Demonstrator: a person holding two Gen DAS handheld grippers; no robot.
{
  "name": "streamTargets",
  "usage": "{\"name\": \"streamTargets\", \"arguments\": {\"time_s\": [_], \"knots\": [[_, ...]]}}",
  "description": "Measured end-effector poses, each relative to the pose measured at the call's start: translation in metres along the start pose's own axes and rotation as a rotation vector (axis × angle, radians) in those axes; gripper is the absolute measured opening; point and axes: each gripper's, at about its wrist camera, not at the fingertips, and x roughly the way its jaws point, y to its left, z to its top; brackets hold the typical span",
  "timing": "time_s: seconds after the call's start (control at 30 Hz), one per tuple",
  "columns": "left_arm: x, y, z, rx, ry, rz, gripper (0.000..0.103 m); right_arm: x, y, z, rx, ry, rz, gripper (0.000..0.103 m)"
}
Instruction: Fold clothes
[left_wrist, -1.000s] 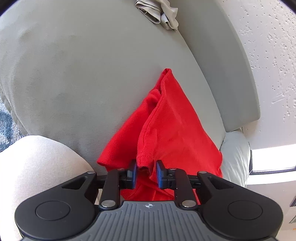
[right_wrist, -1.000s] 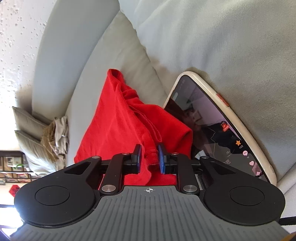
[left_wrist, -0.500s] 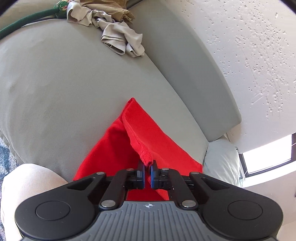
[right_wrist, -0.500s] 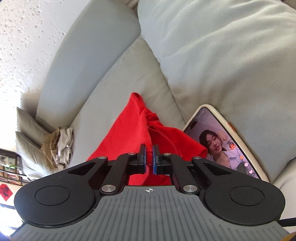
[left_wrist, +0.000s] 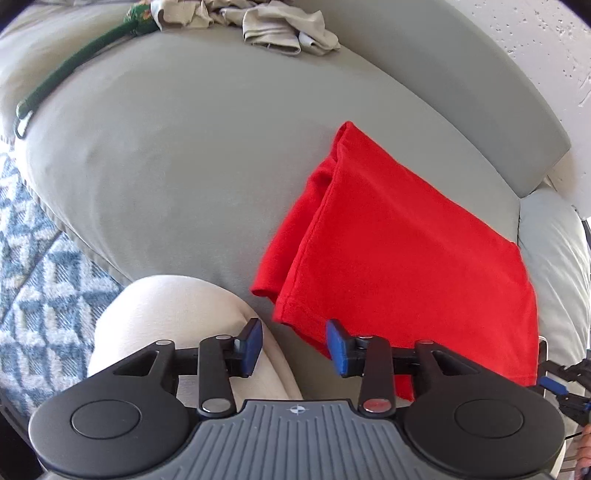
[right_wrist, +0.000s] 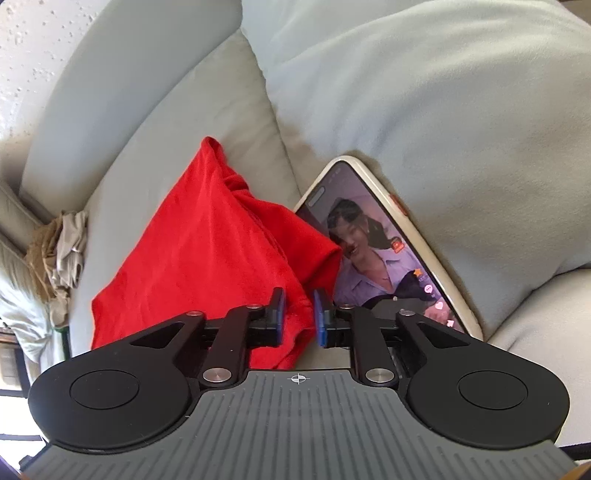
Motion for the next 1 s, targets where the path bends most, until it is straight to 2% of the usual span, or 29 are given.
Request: {"name": "streamTargets", "arguments": {"time_s": [0.03,0.1,0.17,0.23,0.3,0.33,0.37,0.4,0.5,0.57,0.6,0.7,0.77,0.8,0.87,0.9,0.97,1.0], "knots": [[-0.010,-0.001,0.001,0.015,-0.035,-0.002,0.038,-0.008,0.003,-0.001,-0.016,-0.022,0.007,0.045],[-0.027,-0.004,0.003,0.045,-0.103,-0.009,0.038,-0.025,0.011,-0.004,-0.057,-0.071,0.029,0.047],[-0.031,-0.015,0.007,0.084,-0.157,-0.031,0.034,-0.034,0.019,-0.007,-0.081,-0.097,0.063,0.049],[-0.021,-0.032,0.010,0.143,-0.185,-0.066,0.020,-0.030,0.030,-0.010,-0.102,-0.103,0.115,0.049],[0.001,-0.050,0.010,0.178,-0.156,-0.102,0.016,-0.015,0.045,-0.015,-0.144,-0.107,0.134,0.039],[0.014,-0.060,0.008,0.200,-0.132,-0.108,0.014,-0.004,0.053,-0.019,-0.169,-0.099,0.134,0.026],[0.026,-0.070,0.004,0.240,-0.114,-0.101,0.013,0.009,0.060,-0.023,-0.193,-0.083,0.139,0.018],[0.037,-0.081,-0.002,0.296,-0.102,-0.085,0.012,0.023,0.069,-0.028,-0.218,-0.057,0.141,0.018],[0.061,-0.102,-0.026,0.470,-0.059,0.004,0.012,0.059,0.090,-0.050,-0.350,0.001,0.065,0.020],[0.057,-0.104,-0.040,0.557,-0.083,0.031,0.013,0.070,0.096,-0.069,-0.479,0.011,-0.027,0.019],[0.054,-0.102,-0.043,0.574,-0.069,0.034,0.013,0.069,0.098,-0.080,-0.550,0.004,-0.050,0.019],[0.045,-0.089,-0.047,0.545,0.023,0.029,0.014,0.056,0.102,-0.110,-0.746,-0.004,-0.123,0.020],[0.042,-0.081,-0.049,0.527,0.091,0.042,0.014,0.045,0.095,-0.117,-0.760,0.026,-0.147,0.024],[0.040,-0.077,-0.049,0.523,0.099,0.054,0.015,0.039,0.089,-0.118,-0.740,0.047,-0.145,0.024],[0.033,-0.072,-0.047,0.506,0.085,0.065,0.015,0.031,0.083,-0.119,-0.699,0.081,-0.117,0.030],[0.028,-0.069,-0.045,0.486,0.071,0.055,0.020,0.026,0.082,-0.120,-0.686,0.079,-0.089,0.032],[0.017,-0.068,-0.035,0.442,0.037,0.029,0.022,0.016,0.083,-0.117,-0.664,0.055,-0.044,0.047],[0.013,-0.069,-0.030,0.424,0.012,0.016,0.023,0.012,0.085,-0.115,-0.653,0.030,-0.024,0.049]]}}
